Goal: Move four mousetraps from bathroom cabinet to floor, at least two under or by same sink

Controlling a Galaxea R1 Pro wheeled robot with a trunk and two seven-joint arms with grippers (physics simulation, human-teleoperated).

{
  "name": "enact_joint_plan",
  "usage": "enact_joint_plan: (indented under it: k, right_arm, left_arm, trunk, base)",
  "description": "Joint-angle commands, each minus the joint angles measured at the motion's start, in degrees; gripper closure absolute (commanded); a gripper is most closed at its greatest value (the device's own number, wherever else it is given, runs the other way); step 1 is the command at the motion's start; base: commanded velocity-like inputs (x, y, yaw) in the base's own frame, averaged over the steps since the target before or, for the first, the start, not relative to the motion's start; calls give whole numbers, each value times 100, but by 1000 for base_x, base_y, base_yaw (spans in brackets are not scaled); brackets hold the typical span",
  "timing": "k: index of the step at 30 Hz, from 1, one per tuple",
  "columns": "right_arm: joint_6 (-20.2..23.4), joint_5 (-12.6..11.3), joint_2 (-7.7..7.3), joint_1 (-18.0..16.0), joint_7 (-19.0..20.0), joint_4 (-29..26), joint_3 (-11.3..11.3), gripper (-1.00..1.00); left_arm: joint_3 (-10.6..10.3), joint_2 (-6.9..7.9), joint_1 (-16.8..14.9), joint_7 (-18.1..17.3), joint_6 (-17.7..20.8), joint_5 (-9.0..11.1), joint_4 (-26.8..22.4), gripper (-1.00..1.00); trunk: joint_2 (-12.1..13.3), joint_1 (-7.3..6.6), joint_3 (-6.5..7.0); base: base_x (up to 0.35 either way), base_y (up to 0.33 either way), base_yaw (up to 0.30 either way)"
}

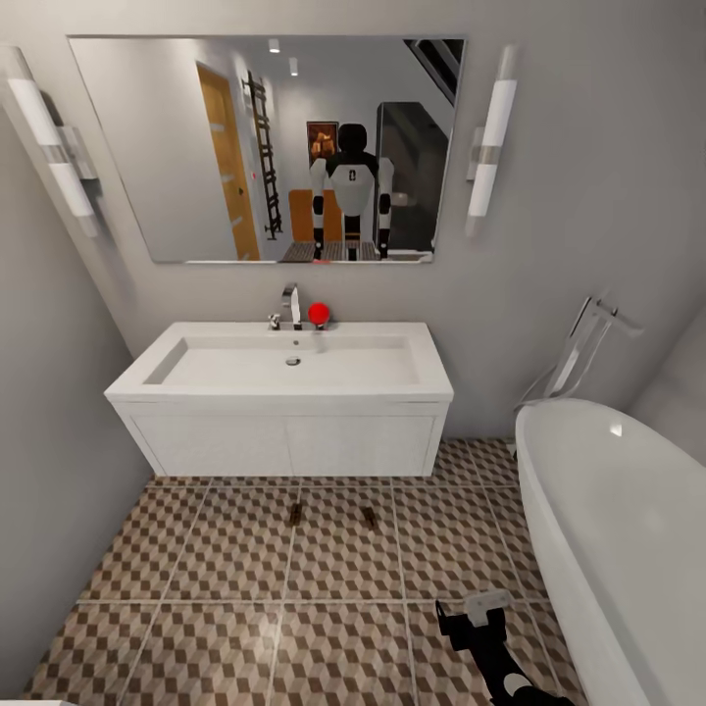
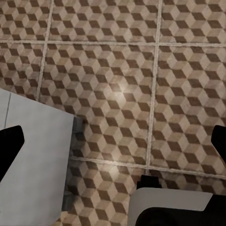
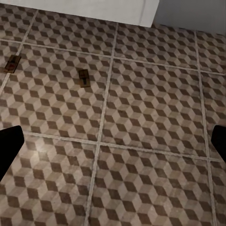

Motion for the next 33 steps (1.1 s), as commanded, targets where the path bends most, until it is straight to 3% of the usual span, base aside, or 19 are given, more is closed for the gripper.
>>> enact_joint_plan:
  k: [1, 33]
  right_arm:
    - [-19, -56, 2, -5, -13, 6, 51, -100]
    - [-19, -56, 68, 21, -13, 6, 49, -100]
  left_arm:
    - [-52, 2, -4, 32, -24, 32, 8, -100]
    - [-60, -18, -4, 32, -62, 32, 151, -100]
  trunk:
    - [-10, 3, -2]
    - [-10, 3, 295]
  base:
    - [0, 0, 0]
    - [0, 0, 0]
